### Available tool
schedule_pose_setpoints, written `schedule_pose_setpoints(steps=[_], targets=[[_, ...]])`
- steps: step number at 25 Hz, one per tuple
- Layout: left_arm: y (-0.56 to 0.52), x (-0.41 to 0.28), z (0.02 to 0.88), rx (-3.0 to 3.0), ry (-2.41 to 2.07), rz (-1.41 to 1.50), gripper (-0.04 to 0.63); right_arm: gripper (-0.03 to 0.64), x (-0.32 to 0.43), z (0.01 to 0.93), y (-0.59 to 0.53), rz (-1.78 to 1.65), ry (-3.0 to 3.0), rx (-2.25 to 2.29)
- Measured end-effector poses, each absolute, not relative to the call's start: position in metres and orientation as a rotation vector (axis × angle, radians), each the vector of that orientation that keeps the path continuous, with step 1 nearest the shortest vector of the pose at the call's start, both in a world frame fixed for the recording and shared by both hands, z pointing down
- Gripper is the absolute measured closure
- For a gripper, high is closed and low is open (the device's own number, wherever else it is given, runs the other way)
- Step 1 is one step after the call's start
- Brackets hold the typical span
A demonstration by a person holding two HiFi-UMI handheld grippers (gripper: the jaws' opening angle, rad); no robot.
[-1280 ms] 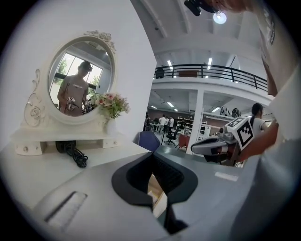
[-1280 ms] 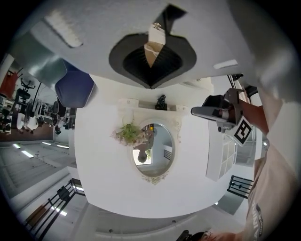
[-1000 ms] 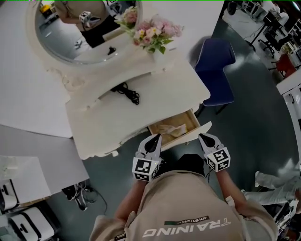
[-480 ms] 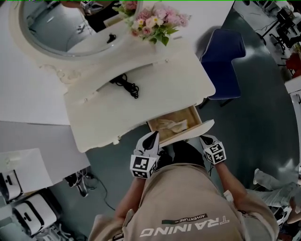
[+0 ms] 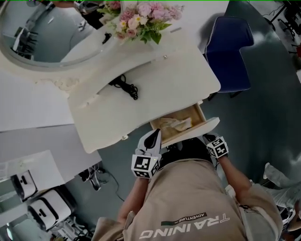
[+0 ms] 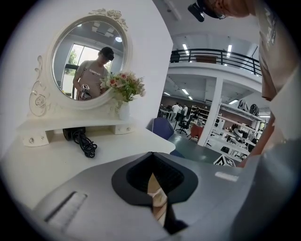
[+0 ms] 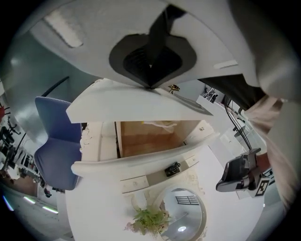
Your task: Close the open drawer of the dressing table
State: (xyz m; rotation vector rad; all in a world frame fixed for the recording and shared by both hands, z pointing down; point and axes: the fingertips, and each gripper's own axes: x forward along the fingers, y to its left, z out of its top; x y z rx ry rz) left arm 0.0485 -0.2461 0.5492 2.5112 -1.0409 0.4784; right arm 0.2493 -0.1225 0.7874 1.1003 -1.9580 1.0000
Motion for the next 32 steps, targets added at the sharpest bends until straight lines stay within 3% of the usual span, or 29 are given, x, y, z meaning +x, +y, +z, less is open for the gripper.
schedule_pose_setpoints(steps=[19,32], targets=[[-0.273,0.04,0.546,2.381,-1.282,0.439,0.578,0.614,0.24,0.788,-0.195,0.969,-2.097,0.882],[-0.278,0.005,0.544,2.29,-1.411,0.428,0.577,0.614,0.232,0.788,-0.275,1.025,-2.115,0.981]])
